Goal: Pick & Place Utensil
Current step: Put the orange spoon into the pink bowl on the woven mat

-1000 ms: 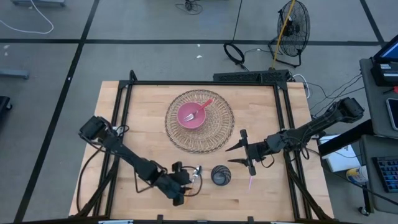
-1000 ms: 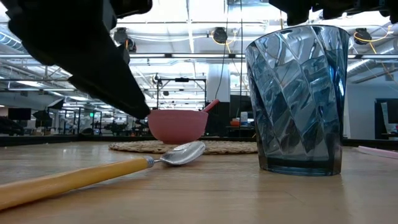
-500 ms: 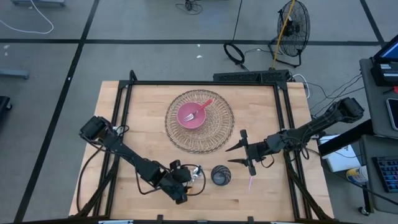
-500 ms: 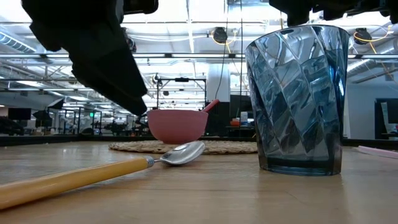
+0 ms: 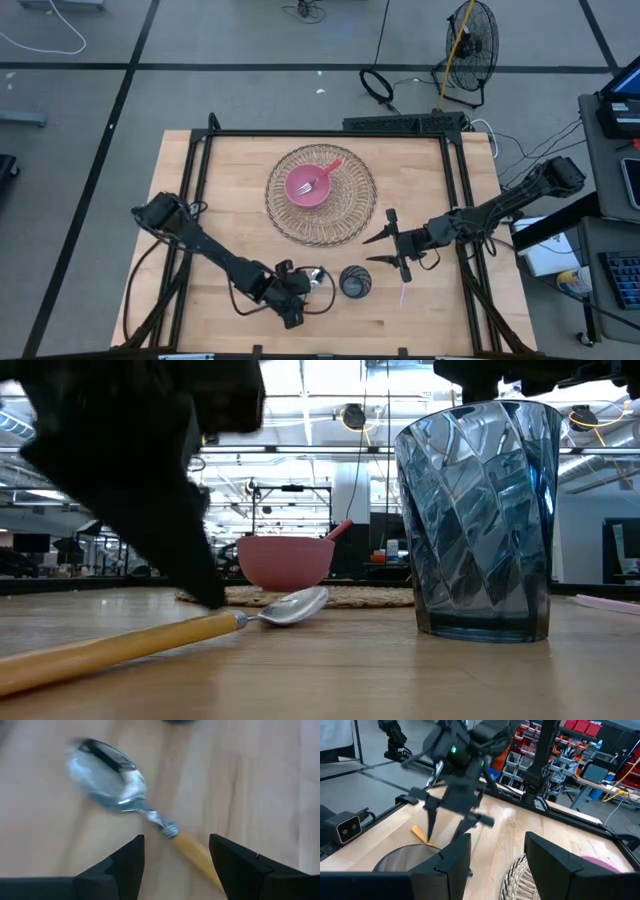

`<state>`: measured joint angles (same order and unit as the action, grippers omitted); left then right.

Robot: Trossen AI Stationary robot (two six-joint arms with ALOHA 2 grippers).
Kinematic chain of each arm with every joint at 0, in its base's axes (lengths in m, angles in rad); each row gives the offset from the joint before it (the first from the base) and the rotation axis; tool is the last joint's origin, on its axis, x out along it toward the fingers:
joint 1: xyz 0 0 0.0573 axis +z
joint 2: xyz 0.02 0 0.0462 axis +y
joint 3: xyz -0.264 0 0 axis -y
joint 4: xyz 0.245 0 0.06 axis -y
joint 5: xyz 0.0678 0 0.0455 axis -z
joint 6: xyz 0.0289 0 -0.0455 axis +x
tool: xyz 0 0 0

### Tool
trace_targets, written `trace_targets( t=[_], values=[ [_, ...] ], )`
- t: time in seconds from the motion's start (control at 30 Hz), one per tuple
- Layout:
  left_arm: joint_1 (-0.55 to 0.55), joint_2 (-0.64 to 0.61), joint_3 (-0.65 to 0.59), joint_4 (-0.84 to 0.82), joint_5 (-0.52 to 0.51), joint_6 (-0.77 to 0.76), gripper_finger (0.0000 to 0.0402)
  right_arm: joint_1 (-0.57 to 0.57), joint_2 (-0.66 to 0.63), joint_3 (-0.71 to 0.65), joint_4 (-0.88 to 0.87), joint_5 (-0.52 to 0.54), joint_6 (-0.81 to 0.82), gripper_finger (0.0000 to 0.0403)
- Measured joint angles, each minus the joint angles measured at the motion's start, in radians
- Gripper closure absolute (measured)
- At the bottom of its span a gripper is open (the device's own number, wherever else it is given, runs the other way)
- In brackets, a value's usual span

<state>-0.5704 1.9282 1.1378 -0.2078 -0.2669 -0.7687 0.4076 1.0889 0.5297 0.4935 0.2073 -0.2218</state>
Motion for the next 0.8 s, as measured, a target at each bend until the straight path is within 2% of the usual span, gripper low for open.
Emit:
trace_targets(
  t=[0.13,0.43,0.8],
  values=[
    [0.01,0.021,0.0,0.002,0.039,-0.004,0.0184,0.0,0.0,-0.001,0.001,0.0,0.0,0.0227],
    [0.01,0.022,0.001,-0.049,0.03,0.0,0.0191,0.0,0.0,-0.001,0.003,0.0,0.0,0.0227],
    [0.012,0.022,0.003,-0.149,0.0,0.007,0.0234,0.0,0.0,-0.001,0.003,0.001,-0.003,0.0227]
  ],
)
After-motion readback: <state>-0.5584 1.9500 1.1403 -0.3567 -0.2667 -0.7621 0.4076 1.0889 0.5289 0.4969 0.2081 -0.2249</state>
